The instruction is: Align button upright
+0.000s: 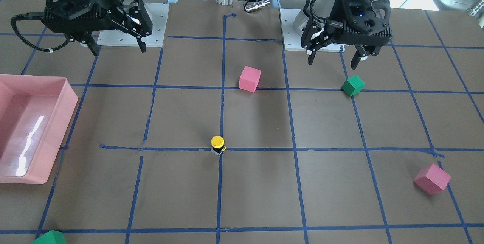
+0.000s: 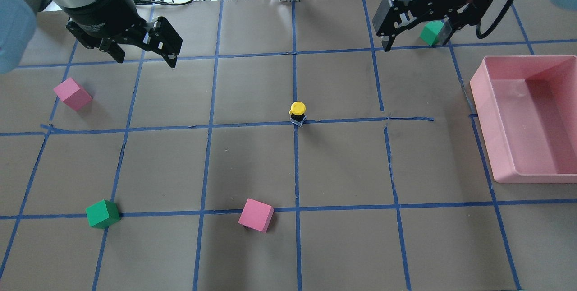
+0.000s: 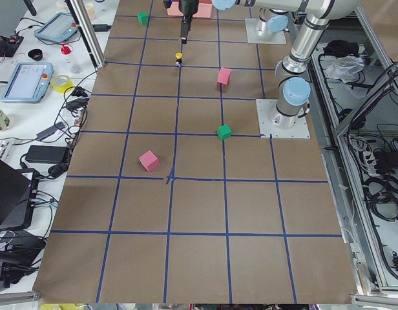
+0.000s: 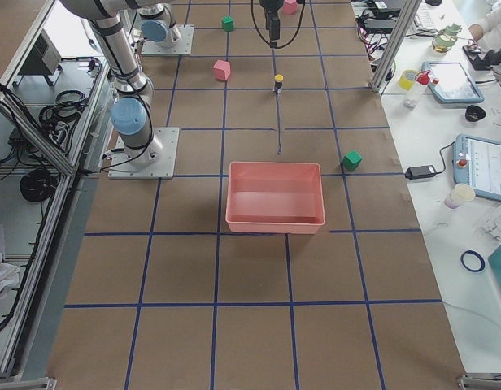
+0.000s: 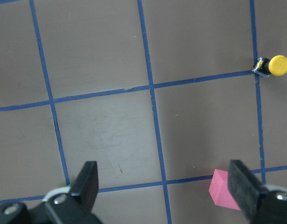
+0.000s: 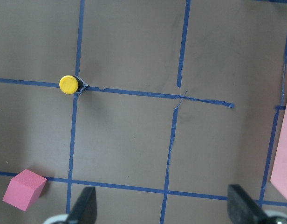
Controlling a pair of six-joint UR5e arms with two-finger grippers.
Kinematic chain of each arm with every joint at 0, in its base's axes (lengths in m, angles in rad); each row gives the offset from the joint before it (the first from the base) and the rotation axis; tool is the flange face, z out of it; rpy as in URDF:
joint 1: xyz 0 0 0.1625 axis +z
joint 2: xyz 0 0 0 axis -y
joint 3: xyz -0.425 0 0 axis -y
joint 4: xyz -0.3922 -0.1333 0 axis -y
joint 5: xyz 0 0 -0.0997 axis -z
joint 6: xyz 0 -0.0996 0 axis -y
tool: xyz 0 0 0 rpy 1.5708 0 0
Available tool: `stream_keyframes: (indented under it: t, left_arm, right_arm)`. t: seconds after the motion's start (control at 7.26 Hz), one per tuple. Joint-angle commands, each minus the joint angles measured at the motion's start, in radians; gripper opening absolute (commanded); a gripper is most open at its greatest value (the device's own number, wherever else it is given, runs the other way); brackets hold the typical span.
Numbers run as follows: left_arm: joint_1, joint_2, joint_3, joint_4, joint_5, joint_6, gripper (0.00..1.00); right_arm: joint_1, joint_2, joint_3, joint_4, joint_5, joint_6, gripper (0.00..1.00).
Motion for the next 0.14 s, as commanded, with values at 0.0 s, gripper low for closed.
stream_keyframes:
  t: [0.0]
  left_arm:
    - [0.001,0.002,-0.002,0.000,-0.001,-0.001,1.00]
  right_arm:
    - [0.001,-0.001,0.002,0.003,0.000,0.001,1.00]
